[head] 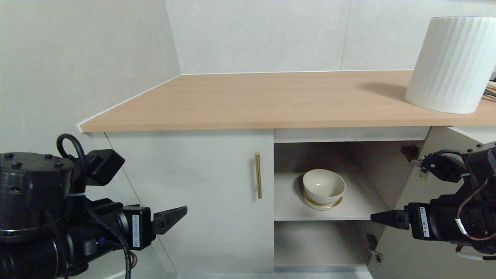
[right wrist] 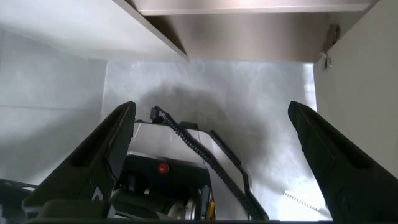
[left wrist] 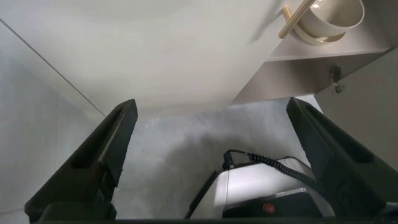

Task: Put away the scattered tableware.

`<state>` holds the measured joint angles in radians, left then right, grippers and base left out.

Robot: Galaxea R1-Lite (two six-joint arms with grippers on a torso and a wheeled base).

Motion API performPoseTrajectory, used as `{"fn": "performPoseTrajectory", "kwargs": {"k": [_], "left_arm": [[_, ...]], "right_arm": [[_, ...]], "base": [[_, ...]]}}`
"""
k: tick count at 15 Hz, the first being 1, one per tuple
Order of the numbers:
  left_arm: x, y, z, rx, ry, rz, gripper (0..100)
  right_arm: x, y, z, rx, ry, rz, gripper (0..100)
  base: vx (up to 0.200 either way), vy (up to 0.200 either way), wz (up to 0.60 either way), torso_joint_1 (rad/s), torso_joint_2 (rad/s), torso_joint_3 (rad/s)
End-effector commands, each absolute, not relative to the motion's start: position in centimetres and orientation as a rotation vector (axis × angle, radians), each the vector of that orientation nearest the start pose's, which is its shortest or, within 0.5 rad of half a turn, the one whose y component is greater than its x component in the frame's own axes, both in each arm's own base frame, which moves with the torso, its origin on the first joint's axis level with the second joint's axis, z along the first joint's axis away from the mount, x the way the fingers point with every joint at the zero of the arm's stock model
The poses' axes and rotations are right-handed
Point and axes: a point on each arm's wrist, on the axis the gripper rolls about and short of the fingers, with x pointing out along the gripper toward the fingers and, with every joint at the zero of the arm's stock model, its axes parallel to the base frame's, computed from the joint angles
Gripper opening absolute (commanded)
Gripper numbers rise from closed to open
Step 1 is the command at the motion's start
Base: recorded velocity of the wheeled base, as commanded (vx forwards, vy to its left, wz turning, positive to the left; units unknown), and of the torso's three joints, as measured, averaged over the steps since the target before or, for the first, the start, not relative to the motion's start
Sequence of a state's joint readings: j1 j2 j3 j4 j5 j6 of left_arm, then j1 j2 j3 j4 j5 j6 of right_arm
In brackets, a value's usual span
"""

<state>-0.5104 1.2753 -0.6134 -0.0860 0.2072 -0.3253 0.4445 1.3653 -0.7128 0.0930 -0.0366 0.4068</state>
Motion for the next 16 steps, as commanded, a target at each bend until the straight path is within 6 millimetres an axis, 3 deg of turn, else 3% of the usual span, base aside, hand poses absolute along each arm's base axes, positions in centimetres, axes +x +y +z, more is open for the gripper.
{"fn": "performPoseTrajectory", "kwargs": {"k": [1,16], "left_arm": [[16.21,-8.55,18.19,-0.111,0.588,-0.202,100],[16.11,-8.60,17.95,-0.105,0.598,-0.204,100]], "right_arm": [[17.74,8.60,18.01,0.203,0.784,0.247,100],[17.47,8.56,17.59,0.184,0.793,0.238,100]], "base": [[0.000,0.000,0.00,0.000,0.00,0.000],[-0.187,0.000,0.00,0.003,0.00,0.002]]}}
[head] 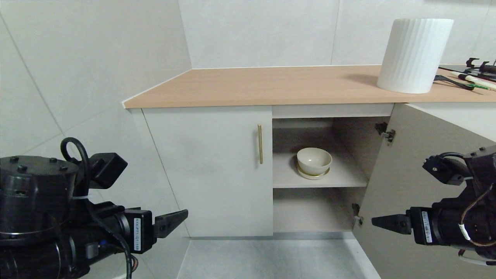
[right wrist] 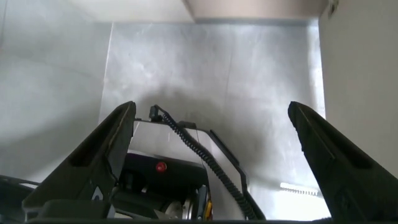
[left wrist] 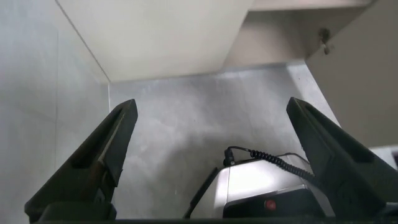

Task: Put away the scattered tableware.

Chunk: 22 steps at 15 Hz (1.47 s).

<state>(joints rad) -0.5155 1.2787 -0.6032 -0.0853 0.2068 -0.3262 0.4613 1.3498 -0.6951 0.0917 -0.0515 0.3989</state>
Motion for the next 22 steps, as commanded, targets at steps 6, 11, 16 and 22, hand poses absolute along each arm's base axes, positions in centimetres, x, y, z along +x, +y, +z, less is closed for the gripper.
{"fn": "performPoseTrajectory", "kwargs": {"k": [6,11,16,22], "left_arm": [[16.1,-8.6,17.9,-0.103,0.600,-0.204,100],[16.1,-8.6,17.8,-0.101,0.604,-0.207,100],[16.1,-8.6,17.8,-0.091,0.600,-0.209,100],[16.0,-8.5,17.7,-0.078,0.604,-0.210,100]], "right_arm": [[17.3,8.8,17.5,0.178,0.798,0.251,100],[17.3,8.8,17.5,0.177,0.798,0.251,100],[16.2,8.3,17.9,0.129,0.822,0.261,100],[13.8,7.4,18.4,-0.001,0.902,0.304,100]], "base": [[-0.133,0.000,0.00,0.002,0.00,0.001],[0.000,0.000,0.00,0.000,0.00,0.000],[0.000,-0.080,0.00,0.001,0.00,0.000],[0.000,-0.200,0.00,0.004,0.01,0.001]]}}
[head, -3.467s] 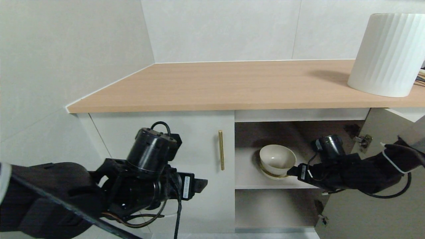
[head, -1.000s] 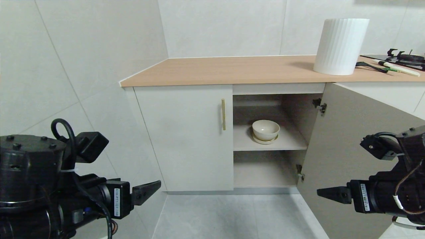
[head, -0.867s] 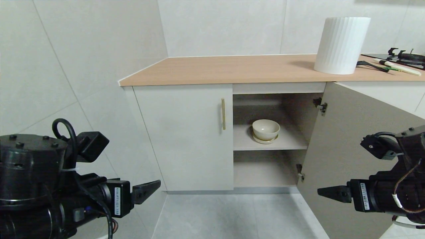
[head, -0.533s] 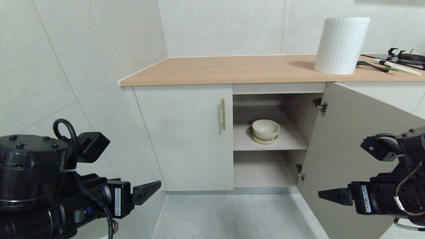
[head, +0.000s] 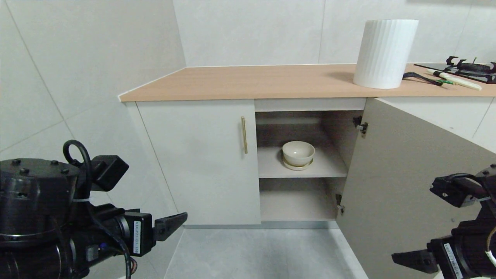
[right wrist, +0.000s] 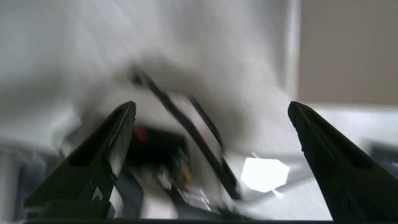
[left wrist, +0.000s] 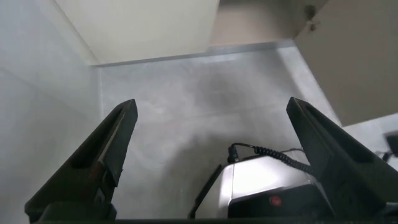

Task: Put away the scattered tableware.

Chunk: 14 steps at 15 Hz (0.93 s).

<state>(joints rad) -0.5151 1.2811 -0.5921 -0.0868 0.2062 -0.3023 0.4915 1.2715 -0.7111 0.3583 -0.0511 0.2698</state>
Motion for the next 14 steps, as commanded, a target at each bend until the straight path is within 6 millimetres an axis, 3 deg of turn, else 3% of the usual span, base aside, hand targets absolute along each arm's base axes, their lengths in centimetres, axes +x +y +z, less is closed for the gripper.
{"fn": "performPoseTrajectory", "kwargs": {"k": [1,6,10,14], "left_arm": [[16.0,-8.5,17.7,-0.078,0.604,-0.210,100],[16.0,-8.5,17.7,-0.078,0.604,-0.211,100],[16.0,-8.5,17.6,-0.078,0.605,-0.211,100],[16.0,-8.5,17.6,-0.078,0.605,-0.211,100]], "right_arm": [[13.3,7.2,18.6,-0.017,0.926,0.307,100],[11.1,5.9,20.1,-0.106,1.026,0.240,100],[11.4,4.8,20.2,-0.127,1.001,0.082,100],[13.9,2.5,21.3,-0.029,0.959,-0.151,100]], "base": [[0.000,-0.200,0.00,0.007,0.00,-0.002],[0.000,-0.200,0.00,0.000,0.00,0.003],[0.000,-0.050,0.00,0.001,0.00,-0.001],[0.000,0.000,0.00,0.000,0.00,0.000]]}}
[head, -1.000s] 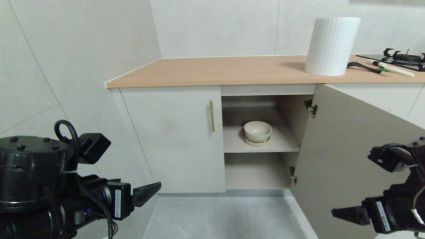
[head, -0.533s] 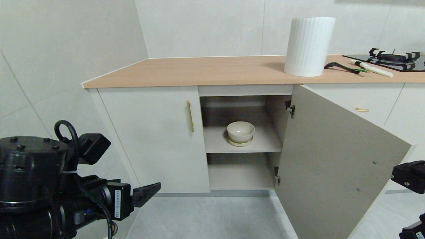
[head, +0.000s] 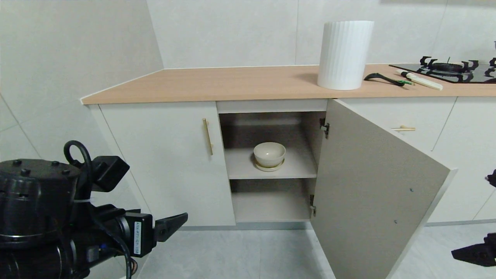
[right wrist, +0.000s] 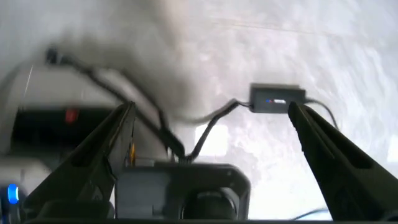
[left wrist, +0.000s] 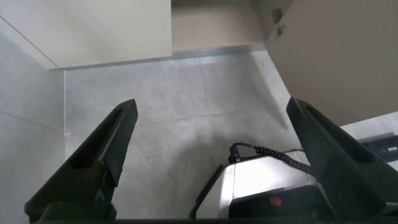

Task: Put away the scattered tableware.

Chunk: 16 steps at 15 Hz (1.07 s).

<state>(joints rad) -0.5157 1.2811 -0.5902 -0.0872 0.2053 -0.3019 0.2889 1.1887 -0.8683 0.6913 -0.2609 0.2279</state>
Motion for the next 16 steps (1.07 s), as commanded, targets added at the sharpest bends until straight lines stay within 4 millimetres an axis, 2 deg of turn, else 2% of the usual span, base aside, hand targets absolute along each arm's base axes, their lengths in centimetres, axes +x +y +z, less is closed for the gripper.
{"fn": "performPoseTrajectory", "kwargs": {"k": [1,2,4,5,6,13,16], "left_arm": [[16.0,-8.5,17.6,-0.078,0.605,-0.211,100],[16.0,-8.5,17.6,-0.078,0.605,-0.211,100],[16.0,-8.5,17.6,-0.078,0.605,-0.211,100],[16.0,-8.5,17.6,-0.078,0.605,-0.211,100],[16.0,-8.5,17.6,-0.078,0.605,-0.211,100],[16.0,-8.5,17.7,-0.078,0.604,-0.211,100],[16.0,-8.5,17.7,-0.078,0.604,-0.211,100]], "right_arm": [[14.0,2.5,21.3,-0.027,0.958,-0.152,100],[15.5,1.5,21.5,0.031,0.898,-0.218,100],[16.2,1.1,21.4,0.054,0.866,-0.243,100],[17.6,0.5,21.1,0.084,0.844,-0.283,100],[18.3,0.2,20.9,0.094,0.837,-0.299,100],[20.7,0.2,20.3,0.208,0.776,-0.315,100],[21.0,0.4,19.8,0.210,0.779,-0.312,100]], "base": [[0.000,0.000,0.00,0.000,0.00,0.000],[0.000,0.000,0.00,0.000,0.00,0.000],[0.000,0.000,0.00,0.000,0.00,0.000],[0.000,0.000,0.00,0.000,0.00,0.000],[0.000,0.000,0.00,0.000,0.00,0.000],[0.000,0.000,0.00,0.000,0.00,0.000],[0.000,0.000,0.00,0.000,0.00,0.000]]}}
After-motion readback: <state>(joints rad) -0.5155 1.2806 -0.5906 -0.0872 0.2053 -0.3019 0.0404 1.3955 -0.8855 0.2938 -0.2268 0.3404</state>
